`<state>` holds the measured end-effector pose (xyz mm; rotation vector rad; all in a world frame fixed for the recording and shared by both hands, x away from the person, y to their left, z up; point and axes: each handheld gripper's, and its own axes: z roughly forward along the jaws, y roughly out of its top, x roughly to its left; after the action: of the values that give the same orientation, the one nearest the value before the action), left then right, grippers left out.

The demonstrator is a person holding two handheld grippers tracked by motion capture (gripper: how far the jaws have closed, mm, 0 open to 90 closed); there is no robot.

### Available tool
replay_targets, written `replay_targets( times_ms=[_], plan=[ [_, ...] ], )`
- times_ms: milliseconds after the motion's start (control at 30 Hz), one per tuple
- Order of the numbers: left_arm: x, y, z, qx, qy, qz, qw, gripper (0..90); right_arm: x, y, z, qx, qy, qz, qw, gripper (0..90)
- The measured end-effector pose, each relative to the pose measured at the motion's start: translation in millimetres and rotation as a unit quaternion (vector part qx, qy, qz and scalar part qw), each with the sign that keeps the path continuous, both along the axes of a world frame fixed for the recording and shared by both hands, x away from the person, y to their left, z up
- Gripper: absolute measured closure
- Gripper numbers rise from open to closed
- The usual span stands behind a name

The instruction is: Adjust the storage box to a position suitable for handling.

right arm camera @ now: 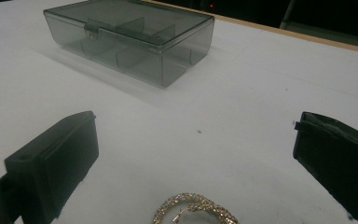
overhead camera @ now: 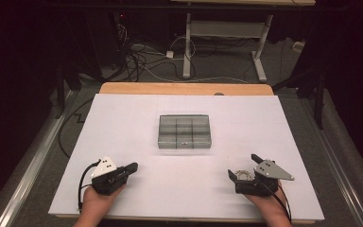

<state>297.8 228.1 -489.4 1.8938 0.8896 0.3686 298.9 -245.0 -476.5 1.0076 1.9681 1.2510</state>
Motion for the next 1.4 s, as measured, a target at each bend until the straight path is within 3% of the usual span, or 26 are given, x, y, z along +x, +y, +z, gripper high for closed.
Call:
replay_targets(
  times_ms=[133, 300, 767, 867, 1033, 1200, 1267, 1333, 1367, 1400],
  plan=[
    [1.0, 0.3, 0.0, -0.002, 0.007, 0.0, 1.0, 88.4, -0.5, 1.0, -0.3, -0.002, 0.002, 0.001, 1.0, 1.2],
    [1.0, -2.2, 0.2, 0.012, 0.008, 0.003, 0.9999, 88.5, 0.2, 0.5, 0.3, 0.001, -0.001, 0.0, 1.0, 1.3],
    [0.4, -1.9, 0.1, 0.008, 0.003, -0.009, 0.9999, 88.2, -0.3, 0.1, 0.7, 0.002, -0.005, 0.007, 1.0, 8.4],
    [0.5, -3.2, 0.1, 0.014, 0.002, -0.013, 0.9998, 87.9, -2.5, 0.0, 2.1, 0.0, -0.008, 0.008, 0.9999, 19.7],
    [0.6, -4.5, 0.3, 0.021, 0.004, -0.025, 0.9995, 87.9, -3.0, 1.9, 2.4, 0.001, -0.002, 0.025, 0.9997, 29.2],
    [-0.2, -5.8, 0.4, 0.027, 0.0, -0.018, 0.9995, 87.8, -2.7, 5.5, 1.4, -0.009, 0.002, 0.03, 0.9995, 44.0],
    [0.2, -5.7, 0.3, 0.027, 0.001, -0.018, 0.9995, 87.8, -2.7, 5.8, 1.4, -0.012, 0.0, 0.024, 0.9996, 63.3],
    [1.4, -5.3, 0.2, 0.023, 0.007, -0.017, 0.9996, 87.9, -2.1, 5.7, 2.4, -0.012, -0.001, 0.016, 0.9998, 76.3],
    [1.4, -5.3, 0.2, 0.023, 0.007, -0.017, 0.9996, 87.9, -2.1, 5.7, 2.4, -0.012, -0.001, 0.016, 0.9998, 76.3],
    [2.1, -5.1, 0.2, 0.023, 0.01, -0.017, 0.9995, 87.9, 0.9, 5.4, 4.1, -0.001, 0.009, 0.007, 0.9999, 85.6]
  ],
)
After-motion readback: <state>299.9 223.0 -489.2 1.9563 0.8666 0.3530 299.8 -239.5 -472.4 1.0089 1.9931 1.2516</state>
